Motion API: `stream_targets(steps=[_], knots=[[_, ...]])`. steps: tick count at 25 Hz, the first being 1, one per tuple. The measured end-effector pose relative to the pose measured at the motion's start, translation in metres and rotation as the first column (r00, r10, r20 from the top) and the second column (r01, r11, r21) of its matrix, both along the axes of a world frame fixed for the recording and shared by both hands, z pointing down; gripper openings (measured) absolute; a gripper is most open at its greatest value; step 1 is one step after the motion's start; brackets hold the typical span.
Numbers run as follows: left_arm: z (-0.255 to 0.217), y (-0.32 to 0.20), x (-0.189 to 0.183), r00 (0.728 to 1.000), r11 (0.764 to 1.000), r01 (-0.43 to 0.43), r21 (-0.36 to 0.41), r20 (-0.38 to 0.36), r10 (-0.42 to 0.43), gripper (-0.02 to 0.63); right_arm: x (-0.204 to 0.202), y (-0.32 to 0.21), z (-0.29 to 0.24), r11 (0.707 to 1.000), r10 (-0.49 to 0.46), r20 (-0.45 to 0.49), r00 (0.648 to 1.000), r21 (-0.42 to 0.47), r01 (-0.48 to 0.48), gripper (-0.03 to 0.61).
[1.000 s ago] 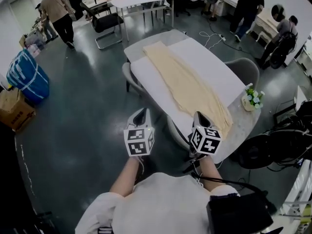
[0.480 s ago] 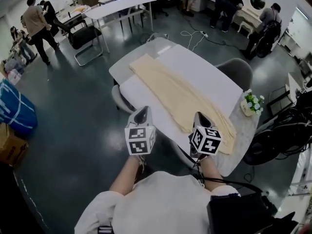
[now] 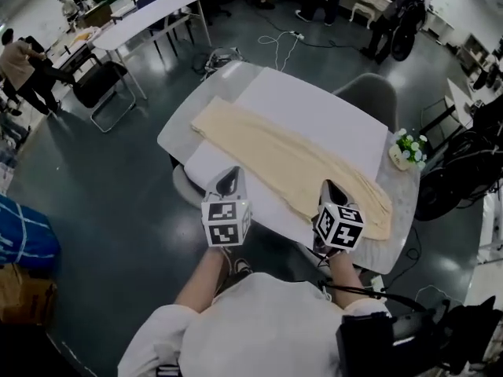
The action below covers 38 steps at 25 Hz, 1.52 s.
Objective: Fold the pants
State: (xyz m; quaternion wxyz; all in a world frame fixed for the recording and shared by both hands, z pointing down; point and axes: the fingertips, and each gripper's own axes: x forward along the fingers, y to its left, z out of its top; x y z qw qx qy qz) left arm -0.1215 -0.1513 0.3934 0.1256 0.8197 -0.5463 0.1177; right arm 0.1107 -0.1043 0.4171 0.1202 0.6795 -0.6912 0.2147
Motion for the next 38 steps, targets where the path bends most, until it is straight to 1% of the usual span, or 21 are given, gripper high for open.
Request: stream_targets(steps=[2,5,9,13,17,20,23,27,32,38], knots=[[0.003,-0.013,0.002,0.999,0.999,-0.045,-0.004,-0.004,0.045,0.009,0.002,-0.003,-0.003,0.999,0.053,0.002,0.999,0.008,-0.053,-0.008],[0.008,-0.026,0.011,0.996,0.997,-0.082,-0.011,-0.029,0.082,0.009,0.01,-0.005,-0.007,0.995,0.101,-0.005,0.995,0.016,-0.101,-0.008],[0.019,-0.023,0.033,0.992,0.993,-0.117,-0.018,-0.045,0.116,0.009,0.029,0.002,-0.003,0.991,0.136,-0.017,0.991,0.014,-0.136,-0.008],[0.026,-0.021,0.047,0.99,0.991,-0.131,-0.037,-0.059,0.129,0.009,0.039,0.008,-0.003,0.988,0.154,-0.019,0.988,0.015,-0.154,-0.008],[0.03,-0.02,0.075,0.984,0.984,-0.171,-0.047,-0.061,0.168,0.009,0.061,0.021,-0.001,0.981,0.196,-0.02,0.98,0.008,-0.195,-0.008],[0.032,-0.02,0.1,0.973,0.973,-0.224,-0.055,-0.065,0.221,0.009,0.083,0.034,0.0,0.968,0.25,-0.032,0.968,-0.001,-0.25,-0.008],[0.034,-0.017,0.132,0.955,0.954,-0.293,-0.06,-0.066,0.289,0.009,0.107,0.052,0.003,0.949,0.316,-0.037,0.948,-0.011,-0.317,-0.008],[0.041,-0.011,0.183,0.924,0.923,-0.379,-0.07,-0.07,0.375,0.009,0.148,0.078,0.01,0.914,0.405,-0.039,0.914,-0.025,-0.406,-0.008],[0.058,0.007,0.242,0.874,0.868,-0.486,-0.104,-0.071,0.481,0.009,0.193,0.122,0.022,0.852,0.52,-0.043,0.853,-0.054,-0.521,-0.008],[0.082,0.023,0.293,0.828,0.817,-0.559,-0.143,-0.054,0.557,0.009,0.231,0.159,0.049,0.792,0.602,-0.037,0.798,-0.101,-0.602,-0.008]])
